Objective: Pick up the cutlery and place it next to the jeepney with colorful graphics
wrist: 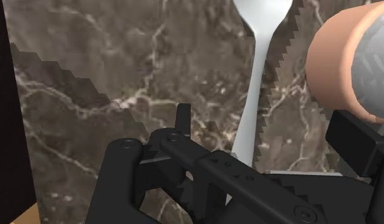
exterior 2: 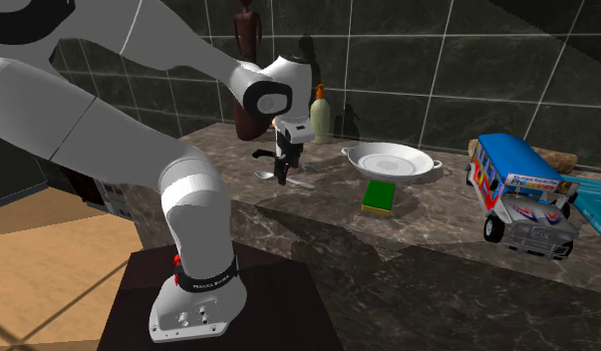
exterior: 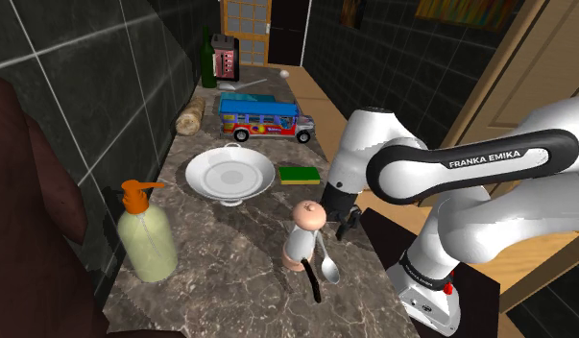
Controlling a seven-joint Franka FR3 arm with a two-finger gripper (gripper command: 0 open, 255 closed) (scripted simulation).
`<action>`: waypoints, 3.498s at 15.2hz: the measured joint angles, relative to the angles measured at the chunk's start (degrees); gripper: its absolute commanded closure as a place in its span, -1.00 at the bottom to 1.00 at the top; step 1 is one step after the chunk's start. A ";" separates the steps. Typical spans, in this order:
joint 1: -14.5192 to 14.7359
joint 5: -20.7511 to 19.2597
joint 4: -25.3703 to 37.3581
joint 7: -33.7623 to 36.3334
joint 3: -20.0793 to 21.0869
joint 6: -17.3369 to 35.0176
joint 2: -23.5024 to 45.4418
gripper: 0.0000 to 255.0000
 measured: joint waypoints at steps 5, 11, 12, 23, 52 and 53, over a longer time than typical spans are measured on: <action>0.35 0.79 -0.77 -0.27 0.63 1.60 1.02 -1.00; 0.32 0.67 -0.71 -0.24 0.56 1.43 0.89 1.00; 0.31 0.64 -0.71 -0.23 0.55 1.40 0.86 1.00; -0.15 -0.99 1.03 0.72 -0.63 -2.52 -1.42 1.00; -3.13 -9.70 19.87 6.06 -7.80 -25.72 -6.38 1.00; -3.17 -9.90 20.75 6.29 -7.98 -26.52 -6.33 1.00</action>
